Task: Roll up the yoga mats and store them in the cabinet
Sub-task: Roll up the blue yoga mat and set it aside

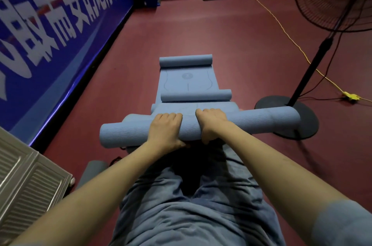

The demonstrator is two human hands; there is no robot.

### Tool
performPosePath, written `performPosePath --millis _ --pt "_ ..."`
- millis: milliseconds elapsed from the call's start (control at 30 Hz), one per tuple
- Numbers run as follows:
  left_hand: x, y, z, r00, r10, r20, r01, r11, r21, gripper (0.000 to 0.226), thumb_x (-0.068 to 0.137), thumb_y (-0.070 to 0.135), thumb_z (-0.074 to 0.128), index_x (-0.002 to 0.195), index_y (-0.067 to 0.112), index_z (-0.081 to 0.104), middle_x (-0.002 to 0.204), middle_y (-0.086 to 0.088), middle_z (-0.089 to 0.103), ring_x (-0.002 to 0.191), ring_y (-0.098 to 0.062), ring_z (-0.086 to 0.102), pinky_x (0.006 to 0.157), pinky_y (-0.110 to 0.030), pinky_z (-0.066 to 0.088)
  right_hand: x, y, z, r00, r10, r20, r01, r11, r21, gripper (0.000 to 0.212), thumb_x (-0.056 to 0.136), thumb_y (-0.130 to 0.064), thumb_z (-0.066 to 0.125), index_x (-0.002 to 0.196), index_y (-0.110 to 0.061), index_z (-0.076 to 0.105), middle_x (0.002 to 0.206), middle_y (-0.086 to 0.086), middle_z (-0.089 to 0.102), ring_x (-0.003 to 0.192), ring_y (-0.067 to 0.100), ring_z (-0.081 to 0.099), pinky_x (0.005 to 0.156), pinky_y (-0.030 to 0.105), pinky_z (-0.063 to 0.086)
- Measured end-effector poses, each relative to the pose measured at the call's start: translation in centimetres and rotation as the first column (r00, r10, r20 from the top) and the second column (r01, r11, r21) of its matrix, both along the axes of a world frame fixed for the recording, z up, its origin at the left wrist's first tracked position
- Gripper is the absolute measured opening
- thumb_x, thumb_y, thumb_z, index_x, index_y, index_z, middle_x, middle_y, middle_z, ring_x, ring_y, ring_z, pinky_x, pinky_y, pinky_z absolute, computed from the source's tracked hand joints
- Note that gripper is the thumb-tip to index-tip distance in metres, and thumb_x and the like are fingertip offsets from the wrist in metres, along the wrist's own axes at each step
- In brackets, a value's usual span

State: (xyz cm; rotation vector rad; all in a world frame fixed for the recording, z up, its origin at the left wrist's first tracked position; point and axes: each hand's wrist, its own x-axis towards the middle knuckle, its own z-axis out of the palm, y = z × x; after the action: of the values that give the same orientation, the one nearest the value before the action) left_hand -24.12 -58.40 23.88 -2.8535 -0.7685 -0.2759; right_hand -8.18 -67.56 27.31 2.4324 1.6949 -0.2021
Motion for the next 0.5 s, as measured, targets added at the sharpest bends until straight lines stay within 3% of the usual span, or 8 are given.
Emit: performPosePath --millis 133,333,500 --pt "-0.4 -0.3 -1.4 0.999 -0.034 0.026 0.032 0.996 0.08 0.096 0.036 0.058 0.092 0.111 0.008 0.06 0.095 -0.008 0.061 0.086 -0.031 0.058 0.083 -0.042 0.046 0.5 0.3 0.1 0.998 -0.001 -0.062 0.001 1.0 -0.003 0.075 0.058 -0.03 0.092 0.114 -0.019 0.044 0.116 0.005 0.063 0.107 0.029 0.061 0.077 0.034 0.036" --pt "0.3 -0.2 -1.8 0.997 -0.009 0.079 -0.002 0.991 0.134 0.065 0.05 0.011 0.078 0.113 0.011 0.062 0.09 -0.005 0.065 0.079 -0.031 0.062 0.072 -0.04 0.045 0.7 0.1 -0.8 0.999 0.009 -0.034 -0.009 1.0 0.02 0.084 0.061 -0.033 0.091 0.128 -0.017 0.044 0.123 0.006 0.056 0.114 0.029 0.056 0.085 0.037 0.035" --pt "1.4 0.4 0.5 0.993 0.039 -0.108 -0.036 0.999 0.026 0.048 0.065 0.022 0.071 0.109 0.021 0.052 0.094 0.0 0.063 0.086 -0.028 0.063 0.075 -0.037 0.037 1.4 0.1 -1.1 0.998 0.031 -0.061 -0.026 0.995 0.094 0.082 0.06 -0.041 0.091 0.125 -0.018 0.046 0.119 0.004 0.054 0.108 0.028 0.057 0.083 0.036 0.035"
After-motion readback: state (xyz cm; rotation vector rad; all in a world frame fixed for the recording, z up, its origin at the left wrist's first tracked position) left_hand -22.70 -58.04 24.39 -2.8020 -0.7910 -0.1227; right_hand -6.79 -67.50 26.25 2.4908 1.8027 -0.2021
